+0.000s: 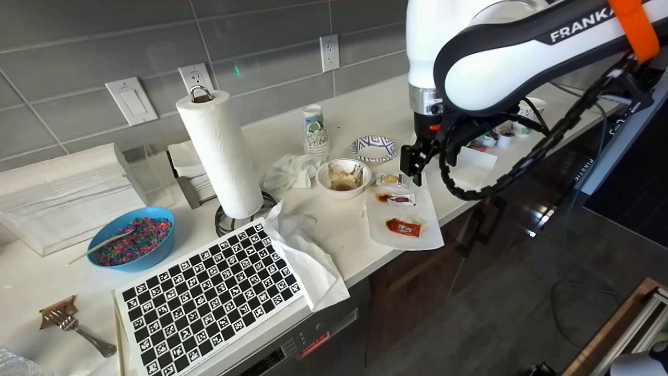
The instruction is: Put the small tissue in the rubbish can
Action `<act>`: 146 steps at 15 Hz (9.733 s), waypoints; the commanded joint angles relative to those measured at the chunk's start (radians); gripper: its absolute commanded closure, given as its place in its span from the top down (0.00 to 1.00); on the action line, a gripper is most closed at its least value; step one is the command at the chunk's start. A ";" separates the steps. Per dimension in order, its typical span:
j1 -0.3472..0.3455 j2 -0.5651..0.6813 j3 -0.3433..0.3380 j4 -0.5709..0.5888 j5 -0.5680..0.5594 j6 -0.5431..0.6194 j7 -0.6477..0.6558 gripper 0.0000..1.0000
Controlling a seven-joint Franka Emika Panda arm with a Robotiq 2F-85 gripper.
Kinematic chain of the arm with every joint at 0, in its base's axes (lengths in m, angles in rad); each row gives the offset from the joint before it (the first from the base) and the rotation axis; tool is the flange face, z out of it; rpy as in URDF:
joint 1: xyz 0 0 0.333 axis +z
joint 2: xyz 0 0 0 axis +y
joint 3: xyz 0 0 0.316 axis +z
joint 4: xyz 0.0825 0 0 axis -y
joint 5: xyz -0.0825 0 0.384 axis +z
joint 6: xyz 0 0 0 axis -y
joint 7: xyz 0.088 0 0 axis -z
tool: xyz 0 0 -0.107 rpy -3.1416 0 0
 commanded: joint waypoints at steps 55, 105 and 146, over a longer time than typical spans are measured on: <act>-0.362 0.448 -0.185 0.103 0.398 0.752 -0.995 0.90; -0.383 0.453 -0.135 0.110 0.372 0.762 -0.958 0.00; -0.337 0.496 -0.161 0.101 0.379 0.891 -0.907 0.27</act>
